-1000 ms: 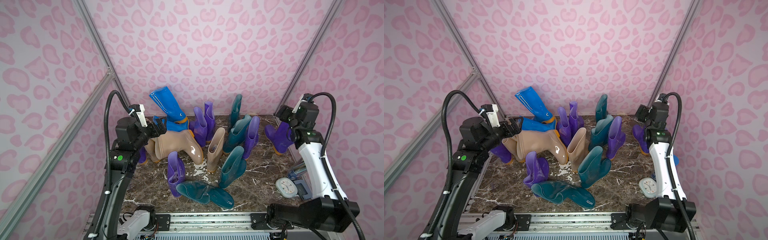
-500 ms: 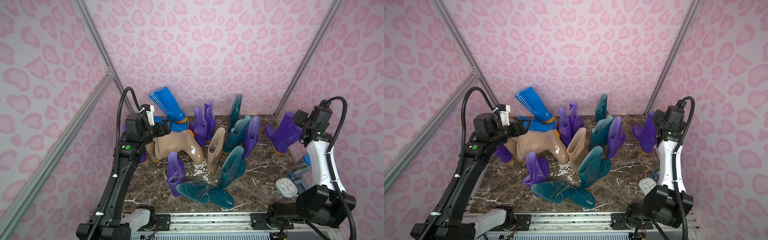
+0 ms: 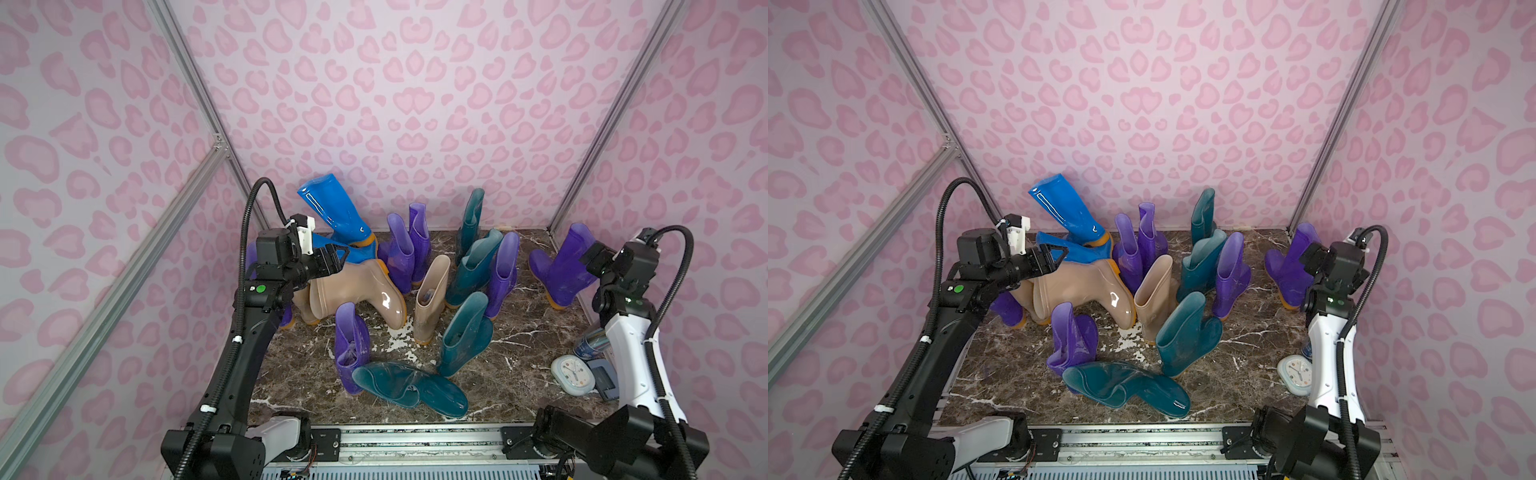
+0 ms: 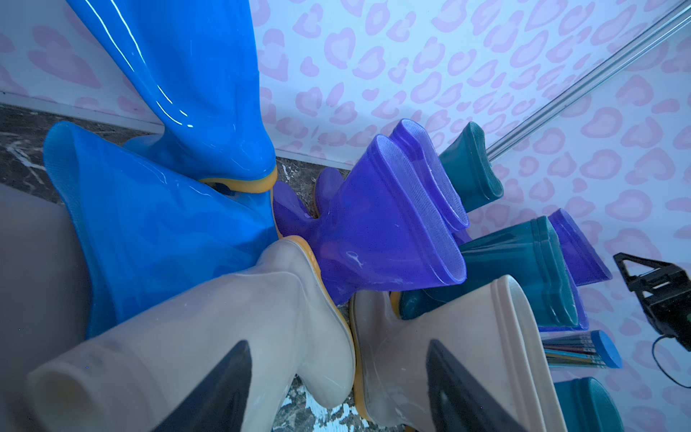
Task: Match and arrange rain boots in pairs
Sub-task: Adjust the rain boot at the center of the board.
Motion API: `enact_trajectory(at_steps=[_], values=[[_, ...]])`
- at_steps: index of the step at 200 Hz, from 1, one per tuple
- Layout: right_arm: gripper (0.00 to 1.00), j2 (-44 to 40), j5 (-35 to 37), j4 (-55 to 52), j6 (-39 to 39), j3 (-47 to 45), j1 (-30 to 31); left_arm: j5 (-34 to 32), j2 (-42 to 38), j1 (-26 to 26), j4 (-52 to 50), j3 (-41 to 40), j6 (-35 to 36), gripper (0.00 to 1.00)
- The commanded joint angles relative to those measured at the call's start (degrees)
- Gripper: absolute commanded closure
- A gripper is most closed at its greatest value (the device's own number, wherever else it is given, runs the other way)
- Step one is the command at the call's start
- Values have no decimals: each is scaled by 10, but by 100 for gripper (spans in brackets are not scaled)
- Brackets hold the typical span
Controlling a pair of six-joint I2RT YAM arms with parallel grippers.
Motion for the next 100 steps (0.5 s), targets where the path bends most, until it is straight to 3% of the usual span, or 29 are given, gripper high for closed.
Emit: enact_trajectory(at_steps=[1,37,85,100], values=[[1,-14,14,104,19,-46,-10,22,1,0,29,-3,-7,25],[1,-5,0,166,25,-82,-24,34,8,0,39,-8,-10,25],[1,86,-105,138,14,-28,-33,30,-1,2,38,-10,1,25],[5,97,-139,148,13,-26,-27,26,-2,2,38,-12,2,25]])
